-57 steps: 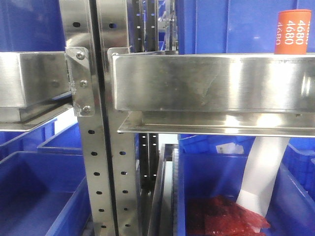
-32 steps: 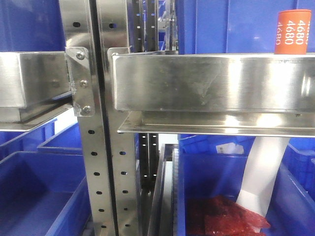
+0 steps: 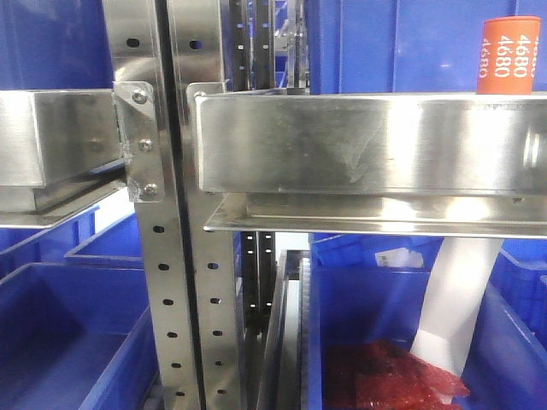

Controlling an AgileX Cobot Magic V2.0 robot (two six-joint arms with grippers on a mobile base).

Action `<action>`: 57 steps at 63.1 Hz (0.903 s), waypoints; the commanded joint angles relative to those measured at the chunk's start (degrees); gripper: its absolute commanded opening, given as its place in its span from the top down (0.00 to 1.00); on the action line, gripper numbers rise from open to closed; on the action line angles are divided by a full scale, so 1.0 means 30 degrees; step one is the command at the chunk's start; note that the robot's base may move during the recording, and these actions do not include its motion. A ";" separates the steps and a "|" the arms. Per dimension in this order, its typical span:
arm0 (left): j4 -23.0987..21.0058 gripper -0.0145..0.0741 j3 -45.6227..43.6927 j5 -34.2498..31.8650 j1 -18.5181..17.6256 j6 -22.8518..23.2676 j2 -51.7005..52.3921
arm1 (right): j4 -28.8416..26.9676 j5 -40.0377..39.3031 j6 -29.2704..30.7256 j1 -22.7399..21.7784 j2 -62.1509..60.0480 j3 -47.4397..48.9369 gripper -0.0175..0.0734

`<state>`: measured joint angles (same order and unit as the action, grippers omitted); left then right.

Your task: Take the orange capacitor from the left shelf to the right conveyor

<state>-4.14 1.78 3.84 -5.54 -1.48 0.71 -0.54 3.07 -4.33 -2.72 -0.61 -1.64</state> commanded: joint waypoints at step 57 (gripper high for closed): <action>-0.0034 0.98 -0.0091 -0.1735 -0.0139 0.0028 0.0217 | -0.0097 0.2494 0.0125 0.1448 0.9464 1.1984 0.10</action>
<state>-4.14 1.78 3.84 -5.54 -1.48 0.71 -0.54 14.44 -4.33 0.22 22.69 32.12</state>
